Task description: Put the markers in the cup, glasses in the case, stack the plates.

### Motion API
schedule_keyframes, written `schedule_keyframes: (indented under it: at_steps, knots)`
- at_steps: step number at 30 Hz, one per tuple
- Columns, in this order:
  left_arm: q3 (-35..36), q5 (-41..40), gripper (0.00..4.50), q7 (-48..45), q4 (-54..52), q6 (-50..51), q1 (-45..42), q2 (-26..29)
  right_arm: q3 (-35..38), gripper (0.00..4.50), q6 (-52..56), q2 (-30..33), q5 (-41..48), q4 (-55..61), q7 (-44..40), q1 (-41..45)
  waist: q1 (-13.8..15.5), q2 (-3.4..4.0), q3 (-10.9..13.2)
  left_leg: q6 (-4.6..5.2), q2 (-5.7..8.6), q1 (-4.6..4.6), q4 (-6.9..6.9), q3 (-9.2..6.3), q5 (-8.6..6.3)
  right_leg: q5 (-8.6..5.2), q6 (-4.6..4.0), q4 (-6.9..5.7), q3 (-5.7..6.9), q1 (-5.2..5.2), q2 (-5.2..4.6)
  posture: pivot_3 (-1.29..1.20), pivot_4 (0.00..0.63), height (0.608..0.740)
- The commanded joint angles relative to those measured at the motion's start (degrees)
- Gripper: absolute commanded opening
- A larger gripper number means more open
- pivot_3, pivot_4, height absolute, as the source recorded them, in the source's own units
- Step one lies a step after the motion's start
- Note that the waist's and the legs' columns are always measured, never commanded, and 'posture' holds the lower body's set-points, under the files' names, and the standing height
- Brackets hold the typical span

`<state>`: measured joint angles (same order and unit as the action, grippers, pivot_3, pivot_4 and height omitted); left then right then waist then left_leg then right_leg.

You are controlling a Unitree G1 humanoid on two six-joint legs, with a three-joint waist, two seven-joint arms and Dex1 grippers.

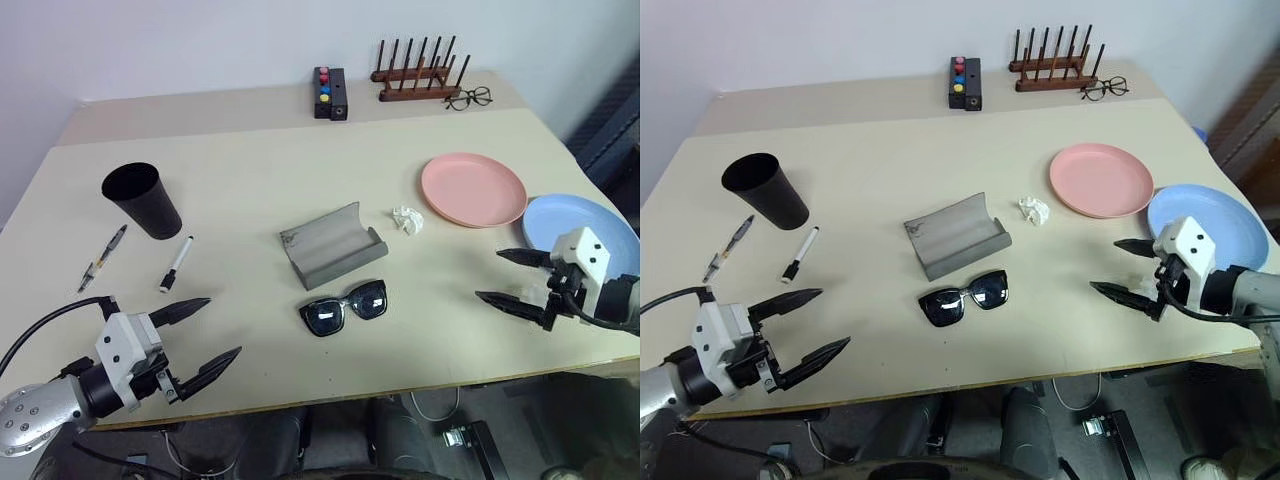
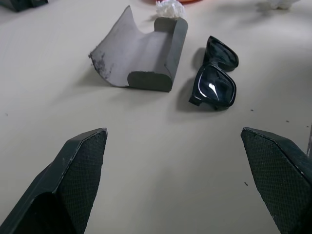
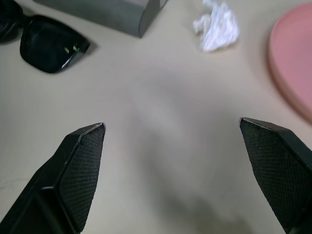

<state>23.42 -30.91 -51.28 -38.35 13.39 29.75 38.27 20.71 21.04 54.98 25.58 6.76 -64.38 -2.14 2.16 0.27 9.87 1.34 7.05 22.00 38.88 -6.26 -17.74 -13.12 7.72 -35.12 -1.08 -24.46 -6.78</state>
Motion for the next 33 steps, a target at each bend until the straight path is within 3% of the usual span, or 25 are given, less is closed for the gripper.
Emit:
schedule_keyframes:
  at_steps: [1,18,29,33]
  knots:
    - [1.10,-0.75,4.50,-0.59,-0.40,-0.05,-1.13,1.35,-0.20,4.49,-0.12,-0.32,0.95,2.21,0.80,2.53,-0.01,0.01,-0.01,-0.01,0.00,0.00,0.00,0.00,0.00,0.00,0.00,0.00,0.00,0.00,0.00,0.00,0.150,0.740]
    - [0.66,-0.42,4.50,-0.26,0.66,0.93,-2.35,2.35,-3.70,4.49,-0.43,-0.01,0.20,-0.15,0.04,6.80,-0.02,0.02,0.00,-0.02,0.00,0.00,-0.01,0.00,0.01,0.01,-0.02,0.00,0.00,0.00,0.00,0.00,0.150,0.740]
    - [-3.75,6.05,4.50,2.80,3.48,-2.93,-3.25,-0.67,-6.61,4.49,-2.14,-3.17,0.33,-1.69,1.07,10.93,0.09,0.03,0.02,-0.02,0.02,0.03,-0.01,0.00,0.01,0.02,-0.01,0.02,0.01,-0.01,-0.02,0.00,0.150,0.740]
    - [-2.63,4.42,4.50,5.32,3.03,-0.32,-4.41,-1.70,-5.90,4.49,-1.68,-4.59,3.22,-1.62,0.06,12.70,0.04,0.03,0.02,-0.02,0.01,0.01,-0.01,-0.01,0.01,0.02,-0.01,0.01,0.01,-0.02,0.00,0.00,0.150,0.740]
